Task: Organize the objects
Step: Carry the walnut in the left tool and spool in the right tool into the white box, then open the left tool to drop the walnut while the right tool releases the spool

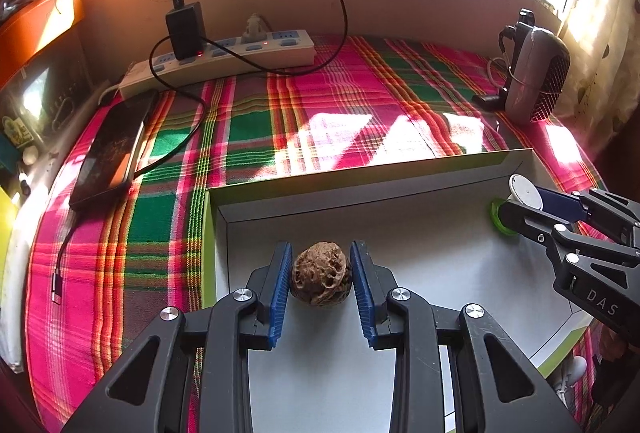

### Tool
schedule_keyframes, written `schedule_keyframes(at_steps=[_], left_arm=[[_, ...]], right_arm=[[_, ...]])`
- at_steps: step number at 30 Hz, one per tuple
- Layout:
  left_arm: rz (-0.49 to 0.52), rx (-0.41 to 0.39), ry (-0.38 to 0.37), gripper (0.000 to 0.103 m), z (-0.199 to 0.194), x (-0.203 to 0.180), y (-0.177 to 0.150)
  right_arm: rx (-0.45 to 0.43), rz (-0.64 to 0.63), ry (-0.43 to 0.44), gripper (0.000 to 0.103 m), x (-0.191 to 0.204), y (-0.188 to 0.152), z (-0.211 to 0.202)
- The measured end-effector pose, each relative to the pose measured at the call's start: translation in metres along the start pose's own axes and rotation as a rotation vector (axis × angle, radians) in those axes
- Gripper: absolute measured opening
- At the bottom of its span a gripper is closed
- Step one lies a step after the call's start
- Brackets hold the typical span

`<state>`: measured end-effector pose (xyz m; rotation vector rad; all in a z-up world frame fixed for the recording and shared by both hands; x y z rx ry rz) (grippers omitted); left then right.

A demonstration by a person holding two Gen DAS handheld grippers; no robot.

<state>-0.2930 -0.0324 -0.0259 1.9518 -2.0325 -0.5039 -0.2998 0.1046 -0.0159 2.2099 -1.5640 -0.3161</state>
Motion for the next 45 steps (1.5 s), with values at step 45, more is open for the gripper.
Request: schedule_keyframes(at_steps=[45], left_arm=[[-0.022,-0.093,0.010,0.032,-0.056,-0.005,-0.031]], right_arm=[[-0.095,-0.017,-0.028,0.053,0.018,-0.022,-0.045]])
Point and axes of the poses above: each gripper's, at about its wrist camera, not at the fingertips, and z roughly the way its jaws point, x to its left, y to its top, the point moved 5 cm from there along z, roughly the way its jaws point, and after that the axes turned 12 degrees about x, right-handed, at the moved point
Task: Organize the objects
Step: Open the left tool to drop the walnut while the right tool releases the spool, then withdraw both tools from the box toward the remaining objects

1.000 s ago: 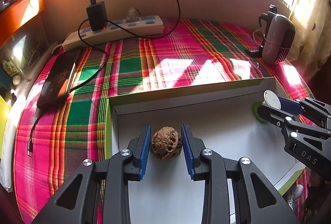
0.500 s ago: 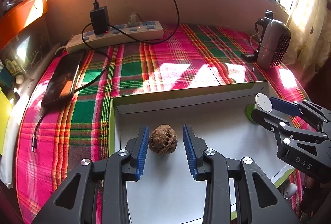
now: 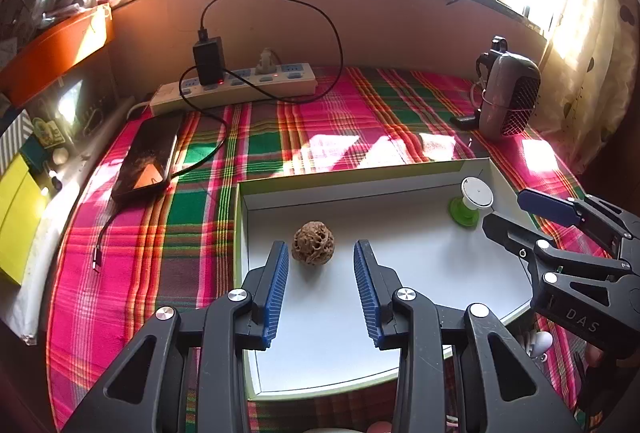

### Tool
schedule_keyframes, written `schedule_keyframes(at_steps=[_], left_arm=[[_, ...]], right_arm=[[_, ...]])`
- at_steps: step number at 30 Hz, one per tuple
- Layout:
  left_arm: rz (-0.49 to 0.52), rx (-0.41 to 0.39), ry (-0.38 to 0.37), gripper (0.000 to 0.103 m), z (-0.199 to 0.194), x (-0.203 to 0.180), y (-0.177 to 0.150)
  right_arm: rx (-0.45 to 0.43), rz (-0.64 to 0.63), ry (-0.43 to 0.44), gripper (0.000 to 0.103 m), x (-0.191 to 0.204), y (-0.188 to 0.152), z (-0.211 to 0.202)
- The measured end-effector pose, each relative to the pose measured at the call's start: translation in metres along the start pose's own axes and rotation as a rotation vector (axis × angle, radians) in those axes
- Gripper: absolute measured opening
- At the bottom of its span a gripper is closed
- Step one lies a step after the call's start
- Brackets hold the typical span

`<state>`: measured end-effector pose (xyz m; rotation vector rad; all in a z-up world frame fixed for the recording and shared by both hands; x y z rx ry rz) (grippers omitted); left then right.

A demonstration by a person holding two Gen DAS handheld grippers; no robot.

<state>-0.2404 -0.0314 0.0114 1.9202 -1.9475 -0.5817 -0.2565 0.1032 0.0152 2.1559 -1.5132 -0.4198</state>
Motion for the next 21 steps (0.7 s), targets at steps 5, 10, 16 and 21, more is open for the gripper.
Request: schedule_keyframes(at_steps=[5,10,16,21], left_arm=[[-0.004,-0.016,0.003,0.032,-0.011,0.000,-0.011],[-0.012,-0.030,0.004,0.032,-0.022,0.003,-0.022],[-0.017,-0.038,0.007,0.032,-0.033,0.006,-0.037],[-0.023,-0.040,0.013,0.032,-0.038,0.011,-0.051]], right_arm=[[-0.014,0.002,0.007,0.053,0.005,-0.009,-0.011],[-0.020,-0.002,0.013,0.053,0.011,-0.021,-0.018],[-0.042,-0.014,-0.003,0.053,0.017,-0.034,-0.031],[-0.046,0.000,0.012,0.053,0.020,-0.047,-0.039]])
Point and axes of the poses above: each gripper's, at about its wrist camera, not at the fingertips, and z roughly the way its jaws point, x to its left, y to its top, the point moved 5 cm from there along z, roughly the way its jaws point, and after that the axes turned 12 degrees about x, right-handed, at the moved point
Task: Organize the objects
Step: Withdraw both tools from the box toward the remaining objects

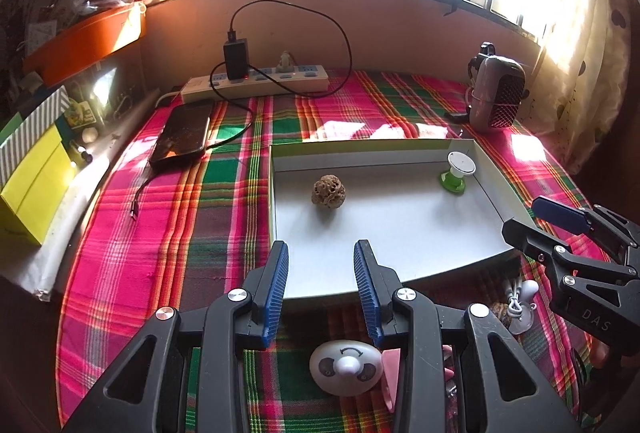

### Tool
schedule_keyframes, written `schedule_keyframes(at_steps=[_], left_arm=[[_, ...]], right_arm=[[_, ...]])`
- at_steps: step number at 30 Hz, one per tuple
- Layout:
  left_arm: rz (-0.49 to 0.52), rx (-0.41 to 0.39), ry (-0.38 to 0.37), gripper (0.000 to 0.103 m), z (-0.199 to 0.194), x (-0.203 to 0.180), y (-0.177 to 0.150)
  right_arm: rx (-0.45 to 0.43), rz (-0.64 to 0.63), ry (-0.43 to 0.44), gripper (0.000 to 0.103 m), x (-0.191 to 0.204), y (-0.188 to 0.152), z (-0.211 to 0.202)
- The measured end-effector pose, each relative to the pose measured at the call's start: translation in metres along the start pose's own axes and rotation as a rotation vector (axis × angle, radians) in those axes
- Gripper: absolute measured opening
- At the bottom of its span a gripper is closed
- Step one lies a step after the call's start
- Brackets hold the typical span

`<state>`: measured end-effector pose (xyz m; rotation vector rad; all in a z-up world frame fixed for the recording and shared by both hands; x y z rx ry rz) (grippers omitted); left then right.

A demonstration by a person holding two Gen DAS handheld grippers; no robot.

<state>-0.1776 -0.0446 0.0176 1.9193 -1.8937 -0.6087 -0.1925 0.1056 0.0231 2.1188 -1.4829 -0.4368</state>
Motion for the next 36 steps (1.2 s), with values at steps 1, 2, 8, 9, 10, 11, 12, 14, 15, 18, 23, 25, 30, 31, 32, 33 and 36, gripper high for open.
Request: schedule_keyframes(at_steps=[1,2,8,9,10,11,12,14,15,18,23,25,30,31,32,33,36], left_arm=[[-0.003,0.000,0.000,0.032,-0.001,0.001,-0.003],[-0.010,0.002,-0.003,0.032,-0.002,0.003,-0.005],[-0.062,0.019,-0.024,0.032,-0.004,0.016,-0.024],[-0.068,0.023,-0.030,0.032,-0.004,0.017,-0.028],[-0.071,0.021,-0.033,0.032,-0.005,0.018,-0.031],[-0.070,0.019,-0.035,0.032,-0.006,0.019,-0.034],[-0.068,0.021,-0.037,0.032,-0.007,0.020,-0.037],[-0.074,0.029,-0.043,0.032,-0.007,0.021,-0.041],[-0.076,0.033,-0.050,0.032,-0.007,0.022,-0.043],[-0.077,0.033,-0.062,0.032,-0.009,0.023,-0.049],[-0.078,0.042,-0.128,0.033,-0.010,0.022,-0.061],[-0.076,0.052,-0.144,0.034,-0.008,0.021,-0.066],[-0.080,0.068,-0.211,0.035,-0.006,0.017,-0.073],[-0.078,0.073,-0.216,0.035,-0.005,0.016,-0.073],[-0.074,0.078,-0.217,0.035,-0.004,0.015,-0.074],[-0.072,0.084,-0.213,0.035,-0.003,0.014,-0.075],[-0.071,0.098,-0.217,0.035,0.001,0.012,-0.077]], right_arm=[[0.001,0.001,0.002,0.053,0.000,-0.003,-0.001],[0.002,0.002,0.000,0.053,0.000,-0.006,-0.003],[0.003,0.014,-0.013,0.053,-0.002,-0.021,-0.010],[0.003,0.017,-0.014,0.053,-0.003,-0.023,-0.011],[0.003,0.019,-0.014,0.053,-0.004,-0.025,-0.012],[0.002,0.021,-0.014,0.053,-0.003,-0.028,-0.014],[0.003,0.023,-0.014,0.053,-0.003,-0.030,-0.014],[0.005,0.026,-0.015,0.053,-0.005,-0.035,-0.016],[0.007,0.027,-0.015,0.053,-0.005,-0.038,-0.016],[0.015,0.033,-0.014,0.053,-0.005,-0.046,-0.017],[0.023,0.050,-0.010,0.053,-0.009,-0.058,-0.021],[0.029,0.055,-0.010,0.053,-0.010,-0.063,-0.022],[0.050,0.067,-0.014,0.053,-0.014,-0.076,-0.020],[0.054,0.070,-0.012,0.053,-0.015,-0.078,-0.020],[0.061,0.073,-0.009,0.053,-0.016,-0.079,-0.019],[0.068,0.077,-0.007,0.053,-0.016,-0.081,-0.017],[0.085,0.082,0.007,0.053,-0.016,-0.085,-0.014]])
Point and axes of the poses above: each gripper's, at about its wrist camera, not at the fingertips, and z roughly the way its jaws point, x to its left, y to its top, the point moved 5 cm from there along z, roughly the way its jaws point, and after that the axes turned 12 degrees about x, right-handed, at the moved point
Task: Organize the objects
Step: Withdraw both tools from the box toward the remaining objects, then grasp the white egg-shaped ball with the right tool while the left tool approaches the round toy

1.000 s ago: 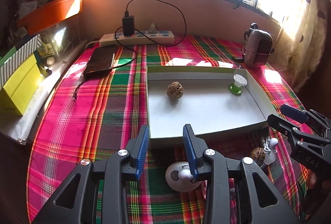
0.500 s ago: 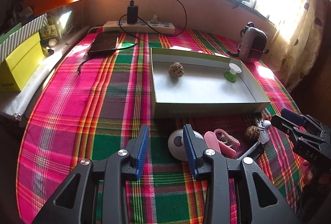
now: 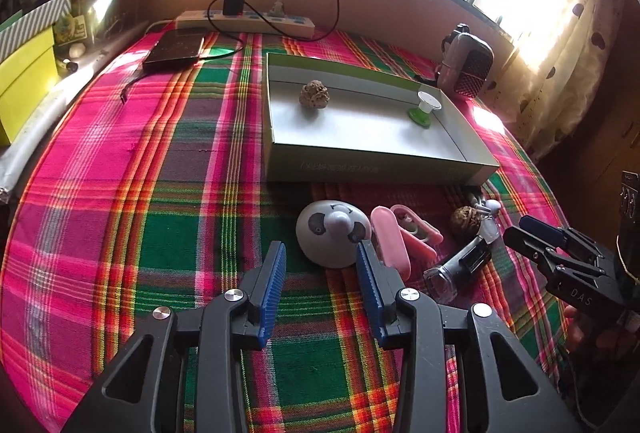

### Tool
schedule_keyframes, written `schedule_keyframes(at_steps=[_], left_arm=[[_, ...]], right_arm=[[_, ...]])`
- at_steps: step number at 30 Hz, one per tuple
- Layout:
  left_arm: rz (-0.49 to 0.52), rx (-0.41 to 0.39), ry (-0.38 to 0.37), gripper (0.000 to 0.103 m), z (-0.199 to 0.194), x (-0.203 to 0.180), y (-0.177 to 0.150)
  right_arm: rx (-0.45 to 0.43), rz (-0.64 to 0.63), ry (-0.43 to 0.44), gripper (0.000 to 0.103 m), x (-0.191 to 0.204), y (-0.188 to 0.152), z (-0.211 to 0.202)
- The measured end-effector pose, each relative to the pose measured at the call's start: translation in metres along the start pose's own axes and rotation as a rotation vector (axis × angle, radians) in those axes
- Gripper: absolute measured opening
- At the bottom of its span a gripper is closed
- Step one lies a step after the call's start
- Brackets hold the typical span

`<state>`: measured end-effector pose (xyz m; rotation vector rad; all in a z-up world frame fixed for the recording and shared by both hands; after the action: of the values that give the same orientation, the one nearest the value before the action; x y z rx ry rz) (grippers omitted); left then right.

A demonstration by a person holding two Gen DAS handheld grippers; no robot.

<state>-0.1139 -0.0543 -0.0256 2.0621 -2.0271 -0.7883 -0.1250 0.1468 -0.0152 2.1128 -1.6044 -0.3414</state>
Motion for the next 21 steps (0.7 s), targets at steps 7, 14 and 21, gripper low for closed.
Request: schedule_keyframes(at_steps=[7,14,21], left_arm=[[-0.005,0.017,-0.001,0.035,0.006,0.000,0.000],[-0.016,0.030,0.002,0.035,0.012,0.001,0.005],[-0.006,0.036,0.015,0.035,0.017,0.001,0.011]], right_arm=[[0.023,-0.032,0.023,0.053,0.011,0.001,0.009],[0.041,-0.053,0.005,0.053,0.019,0.006,0.018],[0.059,-0.049,-0.041,0.053,0.017,0.009,0.024]])
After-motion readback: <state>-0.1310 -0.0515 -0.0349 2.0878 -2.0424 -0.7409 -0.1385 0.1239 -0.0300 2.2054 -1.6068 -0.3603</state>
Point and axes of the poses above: each gripper's, at about its wrist camera, not at the fingertips, and z roughly the way its jaws point, x to its left, y to its top, the point moved 5 cm from there along z, roughly the way its jaws point, and after that the axes turned 12 degrees about x, right-handed, at the moved point
